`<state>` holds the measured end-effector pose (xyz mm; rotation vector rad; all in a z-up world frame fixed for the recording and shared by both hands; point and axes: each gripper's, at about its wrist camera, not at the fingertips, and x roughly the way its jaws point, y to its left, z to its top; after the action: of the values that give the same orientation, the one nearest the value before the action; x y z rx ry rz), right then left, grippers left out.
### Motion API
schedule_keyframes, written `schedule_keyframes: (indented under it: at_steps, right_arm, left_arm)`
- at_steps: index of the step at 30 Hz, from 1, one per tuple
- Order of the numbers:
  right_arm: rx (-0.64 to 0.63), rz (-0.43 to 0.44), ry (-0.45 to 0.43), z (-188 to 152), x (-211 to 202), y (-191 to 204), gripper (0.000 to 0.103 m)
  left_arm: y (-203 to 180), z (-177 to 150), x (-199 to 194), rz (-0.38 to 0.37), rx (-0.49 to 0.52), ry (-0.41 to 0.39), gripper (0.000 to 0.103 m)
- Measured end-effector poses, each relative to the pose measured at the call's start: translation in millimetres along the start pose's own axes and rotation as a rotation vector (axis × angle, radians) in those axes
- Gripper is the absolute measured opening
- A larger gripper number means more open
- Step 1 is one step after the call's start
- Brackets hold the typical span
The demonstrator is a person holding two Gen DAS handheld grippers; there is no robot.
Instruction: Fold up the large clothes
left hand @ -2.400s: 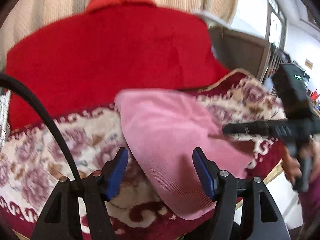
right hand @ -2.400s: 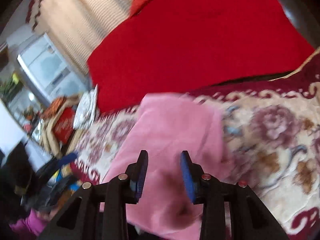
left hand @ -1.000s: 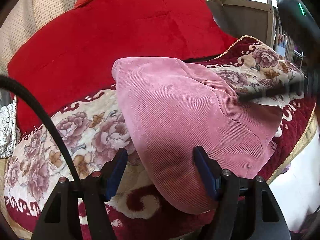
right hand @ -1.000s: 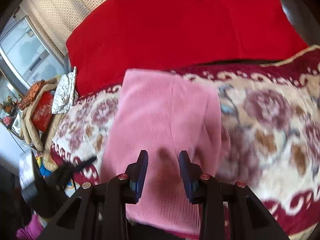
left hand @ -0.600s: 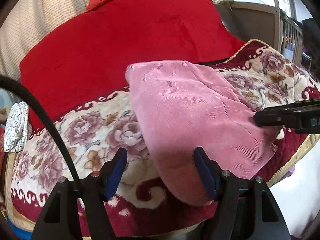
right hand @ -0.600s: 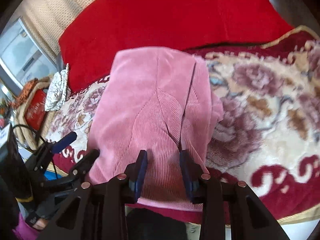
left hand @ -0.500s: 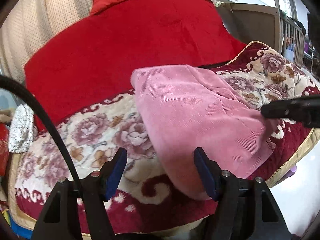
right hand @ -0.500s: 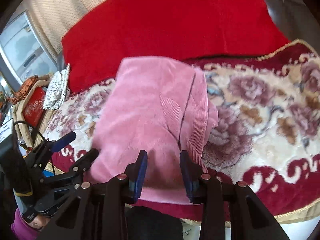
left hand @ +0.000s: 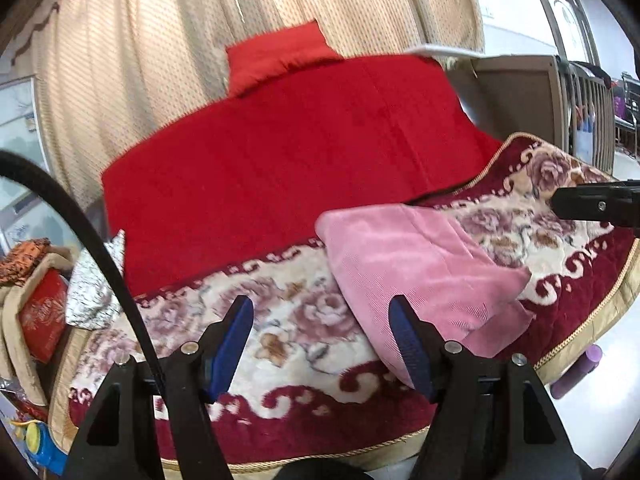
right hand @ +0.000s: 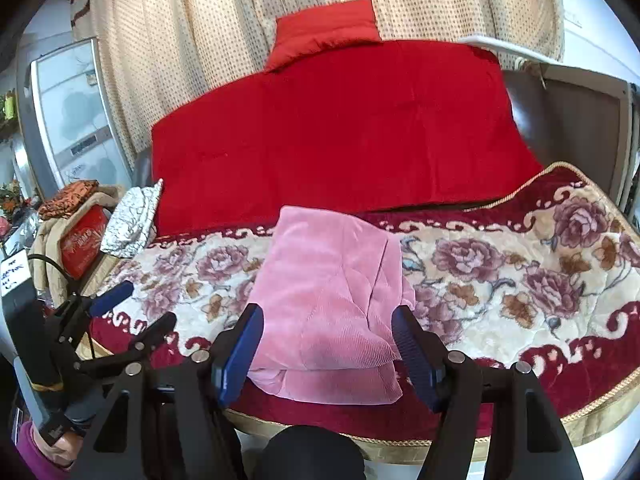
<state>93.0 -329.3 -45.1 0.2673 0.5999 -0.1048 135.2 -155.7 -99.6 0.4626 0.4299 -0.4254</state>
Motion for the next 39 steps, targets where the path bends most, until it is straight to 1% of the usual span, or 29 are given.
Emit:
schedule_keyframes:
  at_steps: [3, 4, 5, 9, 10, 13, 14, 18, 21, 24, 27, 29, 30, 32, 34, 35, 39]
  right_arm:
    - [0.011, 0.011, -0.022, 2.6, -12.4, 0.2, 0.071]
    - [0.008, 0.011, -0.029, 2.4, -15.3, 2.2, 0.071]
    - [0.002, 0.012, -0.036, 2.5, -19.4, 5.2, 0.071]
    - [-0.020, 0.016, -0.060, 2.3, -33.6, 18.8, 0.071]
    - [-0.031, 0.012, -0.064, 1.8, -36.0, 22.4, 0.071]
    - [-0.069, -0.006, -0.071, -0.2, -42.3, 36.0, 0.071]
    - [-0.078, -0.004, -0.071, -0.9, -44.0, 40.2, 0.071]
    - [-0.093, -0.019, -0.070, -2.7, -43.6, 48.1, 0.071]
    - [-0.093, -0.021, -0.057, -3.3, -36.5, 46.6, 0.071]
    - [-0.085, -0.018, -0.045, -4.8, -28.1, 43.6, 0.071]
    - [-0.088, -0.028, -0.025, -7.4, -10.0, 35.2, 0.071]
    - [-0.044, -0.031, 0.009, -9.8, 10.4, 17.6, 0.068]
    - [0.009, -0.025, 0.039, -12.3, 26.4, 0.6, 0.064]
    - [0.071, -0.027, 0.079, -16.6, 48.3, -22.1, 0.054]
    - [0.156, -0.022, 0.129, -21.6, 74.5, -49.3, 0.053]
    - [0.207, -0.002, 0.148, -24.3, 85.7, -62.1, 0.053]
    - [0.418, 0.114, 0.219, -33.1, 127.6, -101.7, 0.053]
  left_arm:
    - [6.3, 5.2, -13.1, 0.022, -0.003, -0.030, 0.072]
    - [8.0, 6.6, -16.8, 0.028, -0.005, -0.037, 0.074]
    - [8.5, 7.7, -19.7, 0.034, -0.008, -0.041, 0.077]
    - [15.2, 12.0, -32.3, 0.065, -0.018, -0.066, 0.080]
    - [17.0, 13.0, -34.7, 0.071, -0.021, -0.069, 0.082]
    - [20.0, 14.6, -40.3, 0.085, -0.030, -0.080, 0.085]
    - [21.0, 14.9, -41.1, 0.087, -0.032, -0.080, 0.088]
    - [23.7, 13.1, -40.1, 0.088, -0.040, -0.070, 0.089]
    - [24.0, 11.2, -32.9, 0.088, -0.041, -0.052, 0.089]
    - [24.5, 8.5, -18.2, 0.056, -0.057, -0.012, 0.090]
    - [25.4, 3.0, 11.8, 0.001, -0.097, 0.085, 0.090]
    - [24.1, 0.6, 29.2, -0.036, -0.116, 0.131, 0.090]
    - [22.8, 0.1, 39.8, -0.055, -0.129, 0.154, 0.090]
    - [18.0, 0.3, 53.7, -0.080, -0.145, 0.181, 0.090]
    - [11.7, 1.8, 68.6, -0.107, -0.158, 0.205, 0.090]
    - [7.6, 3.2, 76.6, -0.126, -0.165, 0.216, 0.090]
    - [-10.9, 3.7, 102.1, -0.178, -0.163, 0.256, 0.090]
